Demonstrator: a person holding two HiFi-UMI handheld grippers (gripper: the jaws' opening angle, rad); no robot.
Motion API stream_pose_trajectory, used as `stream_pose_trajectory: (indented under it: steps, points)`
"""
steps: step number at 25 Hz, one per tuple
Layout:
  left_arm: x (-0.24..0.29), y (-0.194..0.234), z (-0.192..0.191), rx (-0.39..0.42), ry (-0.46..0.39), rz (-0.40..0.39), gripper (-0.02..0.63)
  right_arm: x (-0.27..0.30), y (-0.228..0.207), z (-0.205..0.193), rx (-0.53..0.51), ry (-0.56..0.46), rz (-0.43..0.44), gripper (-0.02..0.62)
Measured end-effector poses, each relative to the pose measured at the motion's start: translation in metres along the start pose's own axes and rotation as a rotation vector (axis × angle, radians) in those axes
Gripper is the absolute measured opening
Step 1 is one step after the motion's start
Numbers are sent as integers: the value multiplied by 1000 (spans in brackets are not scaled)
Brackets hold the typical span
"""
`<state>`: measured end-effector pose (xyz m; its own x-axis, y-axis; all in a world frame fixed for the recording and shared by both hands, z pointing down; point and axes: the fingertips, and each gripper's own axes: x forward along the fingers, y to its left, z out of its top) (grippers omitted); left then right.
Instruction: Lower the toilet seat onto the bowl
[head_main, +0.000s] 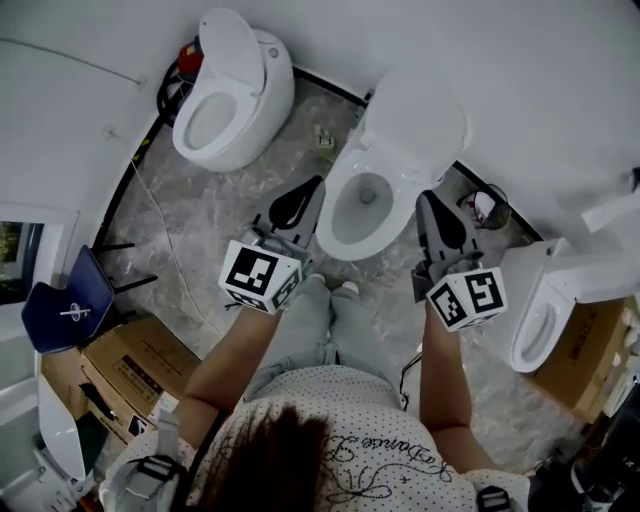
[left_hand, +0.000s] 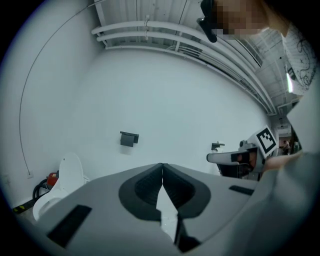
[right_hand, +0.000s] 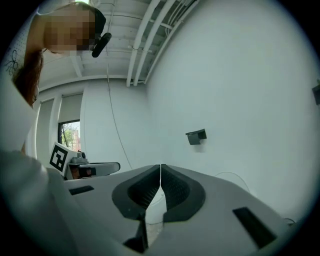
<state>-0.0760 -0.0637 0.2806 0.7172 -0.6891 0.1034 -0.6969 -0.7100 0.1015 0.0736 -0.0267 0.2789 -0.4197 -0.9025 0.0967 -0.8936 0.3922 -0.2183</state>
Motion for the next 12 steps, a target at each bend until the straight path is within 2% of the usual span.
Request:
stream_pose_trajectory:
  steps: [6,12]
  points:
    - [-4,-13,29,6,-57,-39,5,-26,6,39,-48,-79,-72,18]
    - [-4,-30,41,23,-73,-94,5,-37,4,49,-81,-84,-100,18]
